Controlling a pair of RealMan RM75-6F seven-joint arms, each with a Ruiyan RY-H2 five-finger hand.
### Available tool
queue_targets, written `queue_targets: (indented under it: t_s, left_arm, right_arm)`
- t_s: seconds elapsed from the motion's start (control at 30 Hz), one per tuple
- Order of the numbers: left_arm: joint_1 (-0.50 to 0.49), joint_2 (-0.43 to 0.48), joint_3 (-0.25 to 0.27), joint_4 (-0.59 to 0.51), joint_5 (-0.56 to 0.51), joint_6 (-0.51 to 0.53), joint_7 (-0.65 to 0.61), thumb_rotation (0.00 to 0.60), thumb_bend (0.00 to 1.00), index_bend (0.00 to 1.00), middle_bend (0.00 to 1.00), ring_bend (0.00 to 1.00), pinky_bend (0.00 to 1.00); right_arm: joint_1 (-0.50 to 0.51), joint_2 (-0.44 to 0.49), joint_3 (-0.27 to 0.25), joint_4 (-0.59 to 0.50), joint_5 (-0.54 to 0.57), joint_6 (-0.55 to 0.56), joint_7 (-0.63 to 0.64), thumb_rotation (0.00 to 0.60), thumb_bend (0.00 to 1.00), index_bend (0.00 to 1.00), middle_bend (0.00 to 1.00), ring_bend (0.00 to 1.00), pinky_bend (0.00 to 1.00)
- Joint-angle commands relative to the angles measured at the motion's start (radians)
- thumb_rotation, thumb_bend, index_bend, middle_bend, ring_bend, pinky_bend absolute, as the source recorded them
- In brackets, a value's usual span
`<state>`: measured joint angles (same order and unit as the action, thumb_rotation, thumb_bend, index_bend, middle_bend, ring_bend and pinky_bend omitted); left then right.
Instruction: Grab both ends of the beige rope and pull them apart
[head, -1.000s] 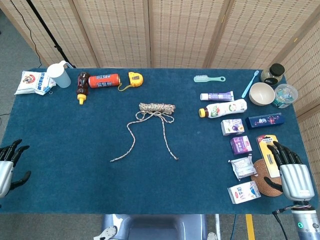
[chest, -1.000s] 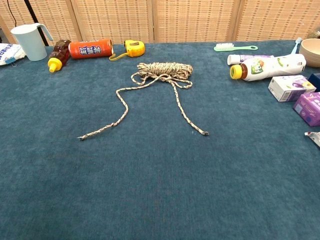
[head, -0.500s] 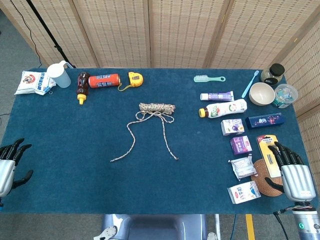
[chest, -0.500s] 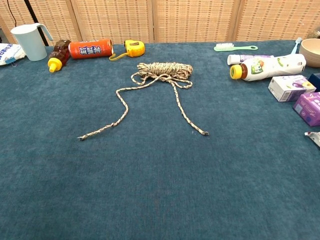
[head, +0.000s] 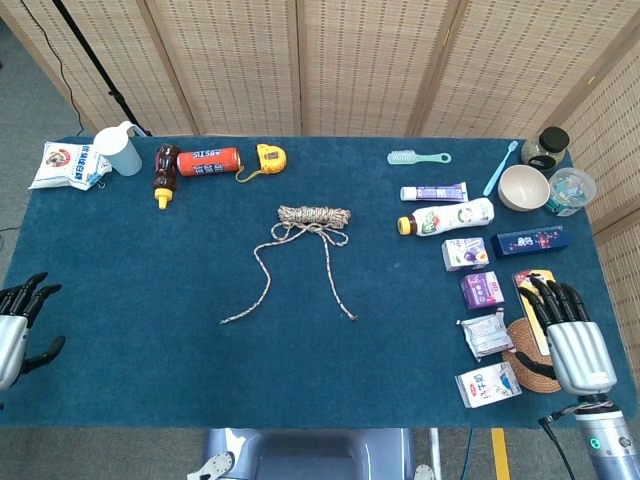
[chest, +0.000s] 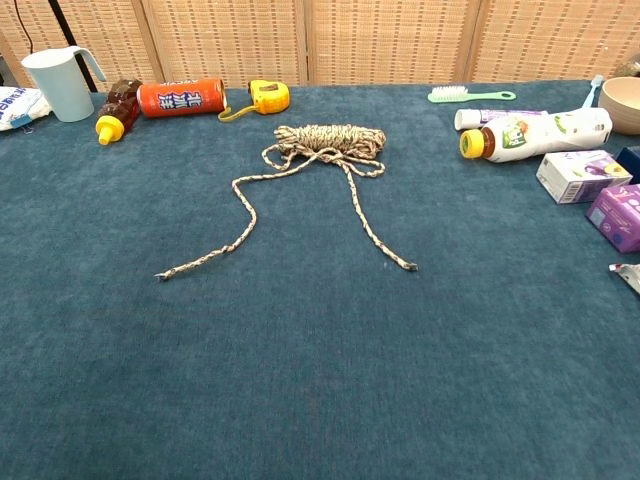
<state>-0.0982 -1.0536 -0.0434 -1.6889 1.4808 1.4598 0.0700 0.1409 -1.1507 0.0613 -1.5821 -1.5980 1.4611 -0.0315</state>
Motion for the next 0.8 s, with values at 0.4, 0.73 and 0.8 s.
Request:
queue_targets:
  t_s: [0.4,0.73,0.8]
  left_arm:
    - [-0.025,0.034,-0.037,0.004,-0.006,0.005,-0.009,0.6,0.25,0.21,0.12,0.15,0.15]
    - [-0.051,0.046,-0.054,-0.009,-0.011,-0.01,0.005,0.6,0.25,0.21,0.12,0.14,0.15]
    - [-0.056,0.05,-0.056,-0.014,-0.013,-0.015,0.01,0.6,0.25,0.21,0.12,0.14,0.15]
  right_arm:
    - [0.174,-0.022,0.046,-0.036,-0.062,-0.147,0.084,0.6,0.08,0.4,0.03,0.0,0.0]
    - [0.324,-0.069,0.082,-0.018,-0.054,-0.299,0.114,0.6,0.15,0.41,0.04,0.0,0.0]
    - [0.353,-0.085,0.09,-0.005,-0.047,-0.325,0.122,0.6,0.16,0.42,0.05,0.0,0.0]
